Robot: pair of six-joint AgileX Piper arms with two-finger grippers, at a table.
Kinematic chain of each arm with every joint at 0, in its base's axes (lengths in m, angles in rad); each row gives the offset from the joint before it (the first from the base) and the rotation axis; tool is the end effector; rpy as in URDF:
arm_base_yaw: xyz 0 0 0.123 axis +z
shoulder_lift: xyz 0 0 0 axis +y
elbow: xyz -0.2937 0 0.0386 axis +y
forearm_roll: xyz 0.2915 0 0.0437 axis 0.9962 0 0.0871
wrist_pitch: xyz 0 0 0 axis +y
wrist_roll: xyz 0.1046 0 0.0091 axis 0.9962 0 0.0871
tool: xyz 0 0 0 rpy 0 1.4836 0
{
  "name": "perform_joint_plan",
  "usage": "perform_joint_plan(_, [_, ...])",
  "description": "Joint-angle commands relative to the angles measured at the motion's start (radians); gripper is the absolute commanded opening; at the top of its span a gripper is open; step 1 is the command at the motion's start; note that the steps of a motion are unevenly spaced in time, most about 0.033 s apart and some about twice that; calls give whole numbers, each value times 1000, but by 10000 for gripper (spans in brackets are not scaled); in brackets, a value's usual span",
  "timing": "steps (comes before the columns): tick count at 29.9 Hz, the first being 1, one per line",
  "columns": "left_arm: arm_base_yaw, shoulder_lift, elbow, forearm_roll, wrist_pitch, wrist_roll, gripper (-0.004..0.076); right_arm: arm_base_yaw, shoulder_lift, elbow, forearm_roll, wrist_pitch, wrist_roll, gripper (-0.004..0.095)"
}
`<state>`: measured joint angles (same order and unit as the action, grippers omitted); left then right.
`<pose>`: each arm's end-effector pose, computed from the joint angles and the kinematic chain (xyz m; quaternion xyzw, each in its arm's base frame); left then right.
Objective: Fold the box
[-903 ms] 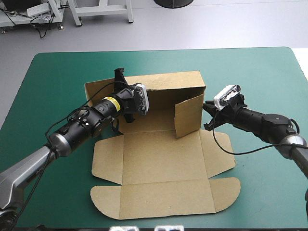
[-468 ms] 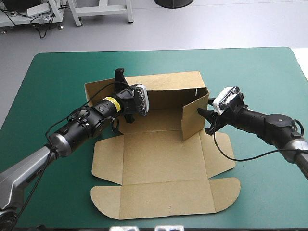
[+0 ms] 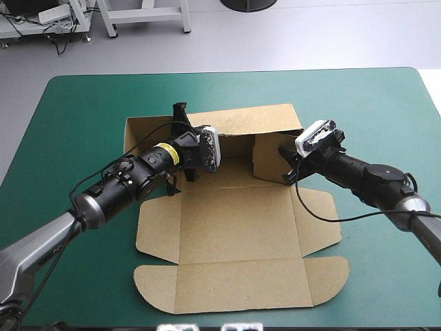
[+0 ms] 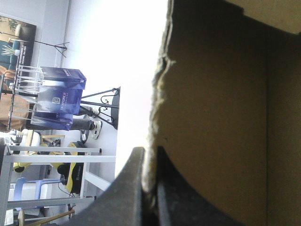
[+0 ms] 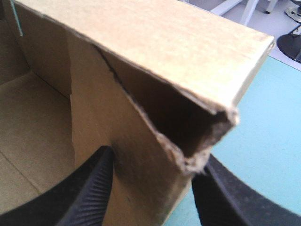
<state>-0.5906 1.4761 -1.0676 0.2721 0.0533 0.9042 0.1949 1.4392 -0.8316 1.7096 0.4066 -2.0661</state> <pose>0.3275 -0.2178 0.3051 0.6357 0.5272 0.1683 0.5382 0.3359 0.1083 0.2457 -0.3233 0.7746 0.1309 0.5275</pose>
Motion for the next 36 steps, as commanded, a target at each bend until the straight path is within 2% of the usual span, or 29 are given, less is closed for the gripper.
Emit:
perform_joint_plan(1, [-28, -29, -21, -41, -43, -30, -9, 58, -24, -36, 66, -29, -13, 481])
perform_joint_plan(3, [-28, -29, -21, -41, -43, -30, -9, 74, -24, -37, 66, -37, -13, 471])
perform_joint_plan(5, [-28, -29, -21, -41, -53, -30, -9, 91, -24, -37, 66, -37, 1, 408])
perform_joint_plan(8, [-28, -29, -21, -31, -53, -11, -8, 102, -24, -37, 66, -31, 22, 221])
perform_joint_plan(11, [-28, -29, -21, -5, -40, -11, -4, 102, -24, -37, 66, -31, 45, -16])
perform_joint_plan(16, [-28, -33, -21, 29, -11, -11, 111, 102, -24, -37, 68, -31, 98, -20])
perform_joint_plan(21, [-28, -66, -21, 29, -4, -11, 323, 102, -24, -37, 68, -33, 113, -20])
perform_joint_plan(25, [-28, -101, -21, 2, -1, -19, 445, 102, -24, -43, 68, -53, 124, -19])
perform_joint_plan(27, [-37, -123, -21, -2, 12, -19, 475, 102, -24, -46, 68, -67, 124, -19])
perform_joint_plan(36, [-172, -216, -21, -16, 177, -16, 477, 102, -24, -72, 66, -90, 139, -20])
